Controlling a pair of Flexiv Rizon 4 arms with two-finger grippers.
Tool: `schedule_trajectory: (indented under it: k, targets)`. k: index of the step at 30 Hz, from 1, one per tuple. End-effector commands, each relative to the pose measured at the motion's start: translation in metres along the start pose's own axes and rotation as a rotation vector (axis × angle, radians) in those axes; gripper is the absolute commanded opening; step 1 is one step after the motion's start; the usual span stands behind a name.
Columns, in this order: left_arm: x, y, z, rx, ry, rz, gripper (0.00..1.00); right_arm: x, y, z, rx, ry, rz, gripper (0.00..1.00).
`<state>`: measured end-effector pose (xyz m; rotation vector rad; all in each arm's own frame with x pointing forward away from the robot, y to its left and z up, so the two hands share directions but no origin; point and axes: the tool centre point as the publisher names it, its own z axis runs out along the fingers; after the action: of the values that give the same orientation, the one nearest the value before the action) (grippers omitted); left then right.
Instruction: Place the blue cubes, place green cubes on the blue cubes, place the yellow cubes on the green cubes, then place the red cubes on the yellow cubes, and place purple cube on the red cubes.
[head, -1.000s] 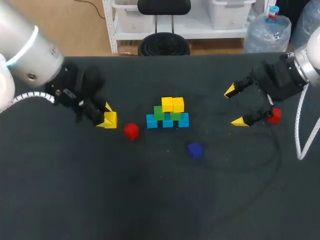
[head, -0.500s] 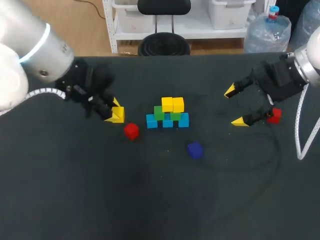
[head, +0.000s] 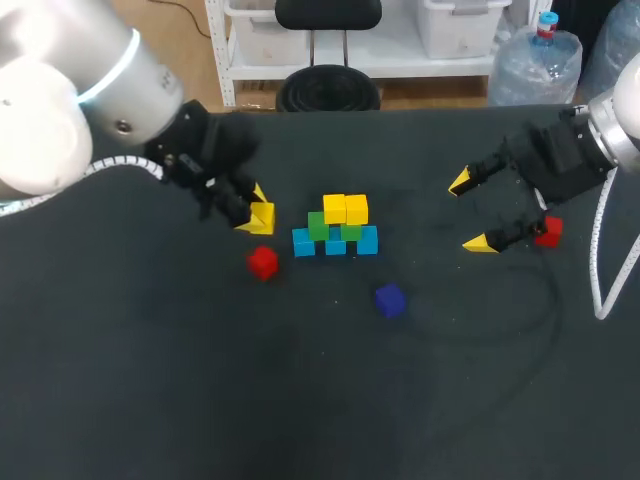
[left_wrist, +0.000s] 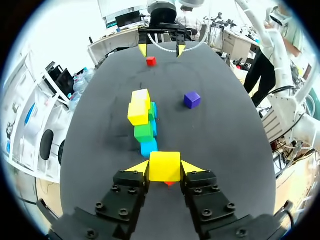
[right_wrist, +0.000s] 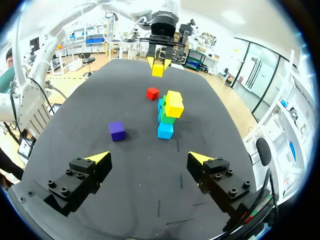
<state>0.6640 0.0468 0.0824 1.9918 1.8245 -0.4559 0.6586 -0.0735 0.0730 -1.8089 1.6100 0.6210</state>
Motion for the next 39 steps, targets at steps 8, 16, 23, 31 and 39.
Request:
schedule_trajectory:
  k: [8, 16, 23, 31, 39]
  targets:
    - [-0.014, 0.012, 0.008, 0.015, 0.003, 0.055, 0.00, 0.000, -0.001, 0.000, 0.000, -0.002, -0.001, 1.00]
    - [-0.020, 0.016, 0.012, 0.022, -0.008, 0.068, 0.00, 0.000, -0.001, 0.000, 0.000, -0.002, -0.001, 1.00]
    - [-0.026, 0.020, 0.015, 0.025, -0.017, 0.086, 0.00, 0.000, -0.001, 0.000, 0.000, -0.002, -0.001, 1.00]
    - [-0.031, 0.023, 0.018, 0.030, -0.015, 0.107, 0.00, 0.000, -0.001, 0.000, 0.000, -0.002, -0.001, 1.00]
    - [-0.034, 0.027, 0.024, 0.031, -0.021, 0.095, 0.00, 0.000, -0.001, 0.000, 0.000, -0.002, -0.001, 1.00]
